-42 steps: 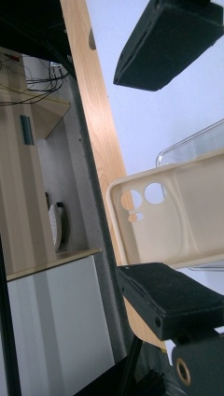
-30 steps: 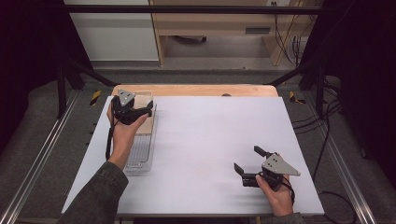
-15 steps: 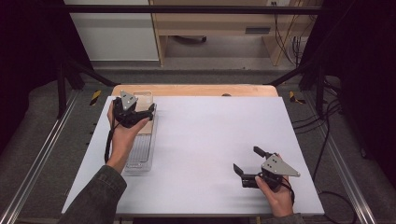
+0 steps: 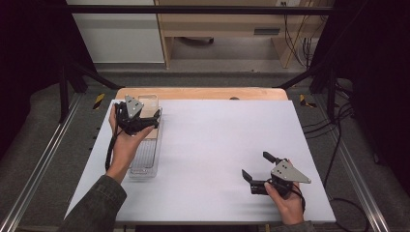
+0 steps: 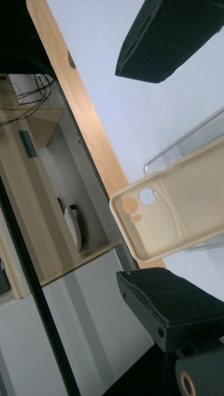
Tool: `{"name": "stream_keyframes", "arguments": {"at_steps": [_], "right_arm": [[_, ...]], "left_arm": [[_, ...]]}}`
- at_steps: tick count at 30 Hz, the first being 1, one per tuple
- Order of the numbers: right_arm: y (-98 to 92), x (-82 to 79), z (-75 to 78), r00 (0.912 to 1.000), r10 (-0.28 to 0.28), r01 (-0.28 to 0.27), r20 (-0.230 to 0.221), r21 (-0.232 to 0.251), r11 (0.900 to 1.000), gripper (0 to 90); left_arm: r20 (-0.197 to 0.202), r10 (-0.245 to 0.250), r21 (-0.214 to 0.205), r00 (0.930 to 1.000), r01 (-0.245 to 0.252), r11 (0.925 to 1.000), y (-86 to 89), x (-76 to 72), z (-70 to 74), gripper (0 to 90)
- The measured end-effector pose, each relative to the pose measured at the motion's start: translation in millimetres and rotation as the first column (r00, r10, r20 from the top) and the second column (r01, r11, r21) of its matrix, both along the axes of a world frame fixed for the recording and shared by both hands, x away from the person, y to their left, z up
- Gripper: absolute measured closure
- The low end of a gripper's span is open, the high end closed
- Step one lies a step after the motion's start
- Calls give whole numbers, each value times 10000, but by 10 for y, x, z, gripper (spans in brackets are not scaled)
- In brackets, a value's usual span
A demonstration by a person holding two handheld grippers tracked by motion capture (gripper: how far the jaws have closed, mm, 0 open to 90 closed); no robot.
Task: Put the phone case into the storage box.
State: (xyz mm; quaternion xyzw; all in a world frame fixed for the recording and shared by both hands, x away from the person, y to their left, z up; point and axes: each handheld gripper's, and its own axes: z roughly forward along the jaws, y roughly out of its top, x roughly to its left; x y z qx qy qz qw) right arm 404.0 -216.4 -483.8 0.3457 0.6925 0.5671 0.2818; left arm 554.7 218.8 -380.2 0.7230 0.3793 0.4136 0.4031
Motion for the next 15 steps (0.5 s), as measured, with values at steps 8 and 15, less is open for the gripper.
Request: {"name": "stream_keyframes", "arguments": {"at_steps": [8, 15], "right_arm": [[2, -7, 4, 10000, 4, -4, 6, 32, 10000, 26], [6, -8, 5, 10000, 13, -13, 20, 39, 10000, 26]], "left_arm": [[196, -733, 469, 9971, 723, 9963, -93, -147, 77, 33], [364, -1483, 435, 9883, 1467, 9882, -171, -279, 108, 32]]}}
